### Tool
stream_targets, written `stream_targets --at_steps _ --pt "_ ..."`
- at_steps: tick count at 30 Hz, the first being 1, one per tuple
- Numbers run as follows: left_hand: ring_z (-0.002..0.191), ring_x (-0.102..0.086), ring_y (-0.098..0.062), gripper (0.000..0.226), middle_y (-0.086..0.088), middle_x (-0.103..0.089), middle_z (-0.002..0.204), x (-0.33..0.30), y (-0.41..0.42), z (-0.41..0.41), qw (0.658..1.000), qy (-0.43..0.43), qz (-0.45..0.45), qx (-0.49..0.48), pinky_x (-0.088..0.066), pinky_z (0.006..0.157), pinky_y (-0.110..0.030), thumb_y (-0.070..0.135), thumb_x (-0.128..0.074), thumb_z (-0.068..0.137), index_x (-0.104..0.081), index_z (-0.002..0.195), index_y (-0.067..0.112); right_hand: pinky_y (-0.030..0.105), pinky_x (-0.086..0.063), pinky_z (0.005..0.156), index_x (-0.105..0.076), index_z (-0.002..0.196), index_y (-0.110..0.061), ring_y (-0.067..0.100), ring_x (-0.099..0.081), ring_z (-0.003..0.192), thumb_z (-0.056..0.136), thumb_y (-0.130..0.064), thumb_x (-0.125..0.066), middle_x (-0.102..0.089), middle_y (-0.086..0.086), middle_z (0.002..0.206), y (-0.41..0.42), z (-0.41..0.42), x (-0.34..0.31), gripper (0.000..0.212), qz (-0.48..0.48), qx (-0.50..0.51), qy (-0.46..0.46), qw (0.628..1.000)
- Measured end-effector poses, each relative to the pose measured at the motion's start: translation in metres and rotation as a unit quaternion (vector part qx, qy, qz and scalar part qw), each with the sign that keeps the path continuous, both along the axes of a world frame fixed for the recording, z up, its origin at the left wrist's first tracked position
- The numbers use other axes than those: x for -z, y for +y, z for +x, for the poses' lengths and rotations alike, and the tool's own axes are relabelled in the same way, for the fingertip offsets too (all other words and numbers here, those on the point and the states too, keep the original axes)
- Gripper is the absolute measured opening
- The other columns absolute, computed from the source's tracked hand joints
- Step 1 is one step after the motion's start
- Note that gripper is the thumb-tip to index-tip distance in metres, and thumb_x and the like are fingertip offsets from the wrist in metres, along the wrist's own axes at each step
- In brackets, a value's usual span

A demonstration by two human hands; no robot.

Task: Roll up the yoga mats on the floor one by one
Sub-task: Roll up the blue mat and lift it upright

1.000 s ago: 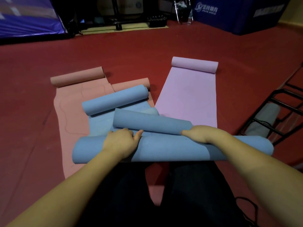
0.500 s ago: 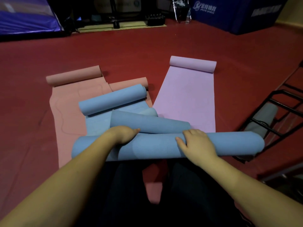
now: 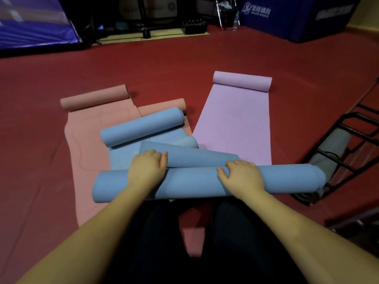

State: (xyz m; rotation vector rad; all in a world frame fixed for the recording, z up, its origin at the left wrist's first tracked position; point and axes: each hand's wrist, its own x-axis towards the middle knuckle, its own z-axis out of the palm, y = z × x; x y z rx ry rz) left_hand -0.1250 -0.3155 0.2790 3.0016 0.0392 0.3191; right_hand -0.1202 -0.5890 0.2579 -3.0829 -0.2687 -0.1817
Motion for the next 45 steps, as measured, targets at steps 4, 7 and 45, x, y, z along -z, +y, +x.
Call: stream_targets --at_steps 4,7,45 --pt "0.077 -0.058 -0.033 0.043 -0.007 -0.061 0.076 0.03 -0.005 -0.032 0.999 -0.048 0.015 0.001 -0.042 0.073 -0.042 0.039 -0.034 0.094 -0.059 0.072 0.014 0.034 -0.041 0.081 -0.069 0.095 -0.017 0.028 -0.063 0.096 0.094 -0.059 -0.023 -0.07 0.007 0.101 -0.001 0.011 -0.005 0.063 -0.02 0.007 0.037 0.999" --pt "0.088 -0.059 -0.029 0.045 -0.005 -0.064 0.087 0.045 -0.005 -0.043 0.998 -0.052 0.04 0.006 -0.037 0.093 -0.042 0.045 -0.035 0.097 -0.064 0.089 0.011 0.033 -0.043 0.082 -0.069 0.101 -0.018 0.029 -0.063 0.1 0.097 -0.057 -0.029 -0.07 0.008 0.106 0.001 0.018 -0.01 0.056 -0.017 0.013 0.072 0.997" --pt "0.142 -0.036 -0.028 0.066 -0.01 -0.036 0.157 -0.021 -0.007 0.022 0.917 0.387 -0.097 -0.017 -0.024 0.116 -0.036 0.058 -0.034 0.101 -0.046 0.146 0.012 0.04 -0.045 0.081 -0.067 0.086 -0.013 0.032 -0.062 0.082 0.09 -0.054 -0.032 -0.067 0.008 0.083 -0.002 -0.026 0.005 0.054 0.031 -0.031 -0.047 0.998"
